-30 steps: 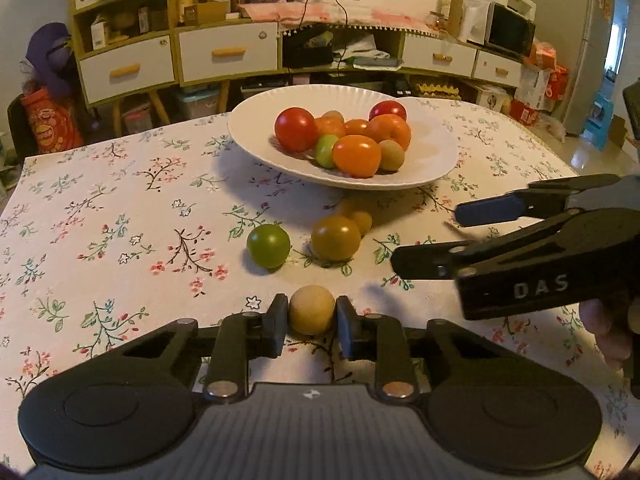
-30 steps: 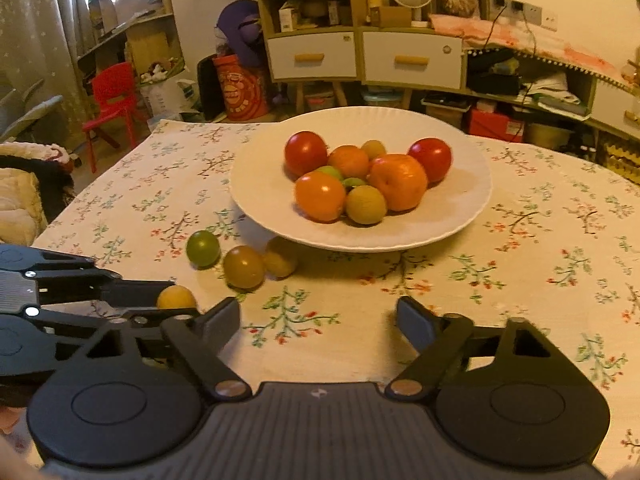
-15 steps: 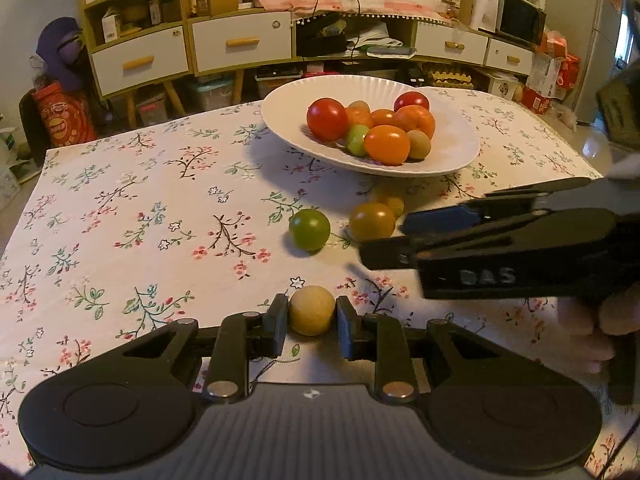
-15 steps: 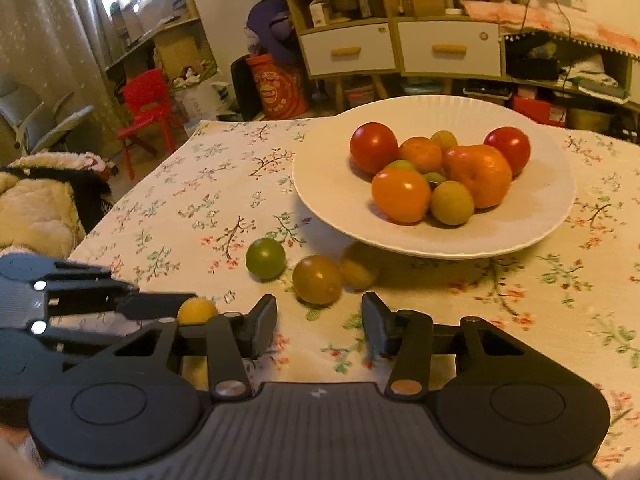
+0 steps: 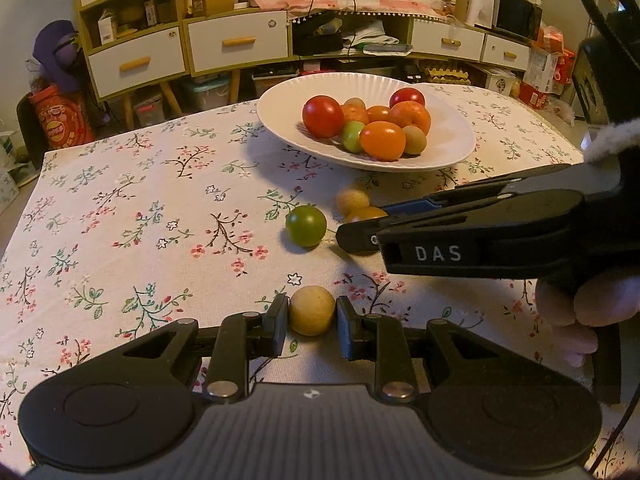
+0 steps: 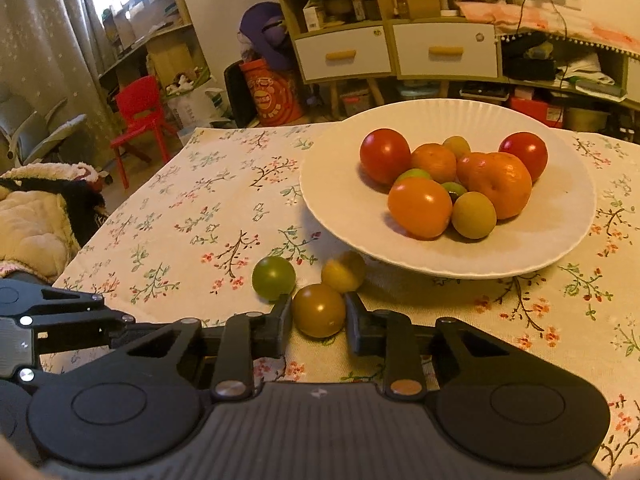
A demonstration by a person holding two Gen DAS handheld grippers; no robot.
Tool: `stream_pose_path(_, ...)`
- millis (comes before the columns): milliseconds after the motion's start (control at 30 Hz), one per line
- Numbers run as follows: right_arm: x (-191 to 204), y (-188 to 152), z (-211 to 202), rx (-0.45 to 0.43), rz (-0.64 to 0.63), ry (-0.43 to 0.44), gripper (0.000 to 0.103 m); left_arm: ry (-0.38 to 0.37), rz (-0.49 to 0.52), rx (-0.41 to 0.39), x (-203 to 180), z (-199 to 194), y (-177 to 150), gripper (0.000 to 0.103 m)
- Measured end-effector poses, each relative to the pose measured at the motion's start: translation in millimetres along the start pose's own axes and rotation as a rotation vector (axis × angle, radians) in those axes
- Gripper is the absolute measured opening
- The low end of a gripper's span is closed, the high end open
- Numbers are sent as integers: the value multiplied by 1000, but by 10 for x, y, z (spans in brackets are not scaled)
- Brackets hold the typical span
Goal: Organize fruits
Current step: 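Carry the tan fruit and brown tomato onto the plate and open both tools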
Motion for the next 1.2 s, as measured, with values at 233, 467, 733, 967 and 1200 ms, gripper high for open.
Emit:
stream_pose_path(233,23,39,-105,32,-45,4,25,-9,-4,-19,-21,-47,45,14)
stream_pose_path(467,-2,62,-262,48,-63,16,25,-12,-9,-33,-80,-93,105,14)
stream_pose_path(733,-43,79,-428,32,-71,13,25,-17,-15,-45,-162,-128,162,14)
stream_pose_path(967,-170,82,-550,-7,-34,-11,25,-24,-43,-59,-216,-142,243,14)
stream_pose_path(1200,-312,227,-630,-66,-16,-40,25,-25,-57,-81,-277,-108,407,14)
Point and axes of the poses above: each gripper's, at about its wrist camera, not at the fingertips, and z roughly the way its jaws point, x to its left, y to its top, the point moved 3 cm from there along z, roughly the way its jaws point, and after that the axes turned 10 degrees about y, right-handed, at the moved point
